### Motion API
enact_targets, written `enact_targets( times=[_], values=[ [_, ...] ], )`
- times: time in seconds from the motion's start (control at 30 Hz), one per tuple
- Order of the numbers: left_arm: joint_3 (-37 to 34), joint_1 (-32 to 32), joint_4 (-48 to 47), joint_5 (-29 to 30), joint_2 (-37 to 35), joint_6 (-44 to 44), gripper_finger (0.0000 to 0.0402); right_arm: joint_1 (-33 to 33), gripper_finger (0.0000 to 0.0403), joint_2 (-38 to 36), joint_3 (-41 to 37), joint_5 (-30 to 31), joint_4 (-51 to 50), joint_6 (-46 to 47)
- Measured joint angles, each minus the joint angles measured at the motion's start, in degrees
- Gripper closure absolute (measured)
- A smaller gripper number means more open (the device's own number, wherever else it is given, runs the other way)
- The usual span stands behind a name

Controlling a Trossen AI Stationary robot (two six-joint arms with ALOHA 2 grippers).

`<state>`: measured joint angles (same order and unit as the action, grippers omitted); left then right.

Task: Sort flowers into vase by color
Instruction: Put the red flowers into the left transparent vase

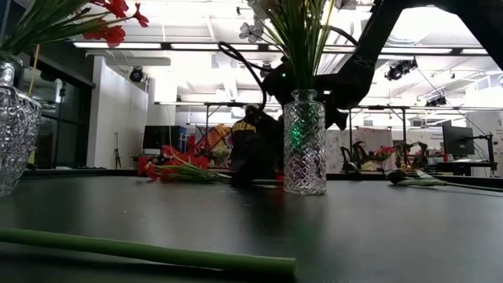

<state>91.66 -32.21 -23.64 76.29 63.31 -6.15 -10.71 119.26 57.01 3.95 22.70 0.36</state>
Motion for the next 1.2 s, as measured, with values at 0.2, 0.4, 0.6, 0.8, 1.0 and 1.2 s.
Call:
enact_targets(
  times=[0.2,0.4,0.6,0.8,1.0,1.2],
  values=[
    [0.0,0.0,0.0,0.0,0.0,0.0,0.0402,-1.1,0.0392,-1.9,-0.2,-0.9,-2.4,4.0],
    [0.0,0.0,-0.1,0.0,0.0,-0.1,0.0402,-4.9,0.0400,-8.2,-0.7,-1.7,-6.0,4.1],
    [0.0,0.0,-0.1,0.0,0.0,-2.0,0.0402,-9.6,0.0402,-13.8,-0.6,-18.5,-6.5,6.2],
    [0.0,0.0,0.0,0.0,0.0,-2.6,0.0402,-13.1,0.0402,-19.0,-0.6,-24.6,-6.1,6.2],
    [0.0,0.2,-0.3,0.0,0.0,-4.2,0.0401,-16.8,0.0402,-25.5,-0.6,-24.1,-5.9,5.1],
    [0.0,4.2,-6.2,-5.3,0.0,1.8,0.0402,-22.7,0.0403,-33.4,-0.5,-23.5,-7.0,4.0]
  ],
)
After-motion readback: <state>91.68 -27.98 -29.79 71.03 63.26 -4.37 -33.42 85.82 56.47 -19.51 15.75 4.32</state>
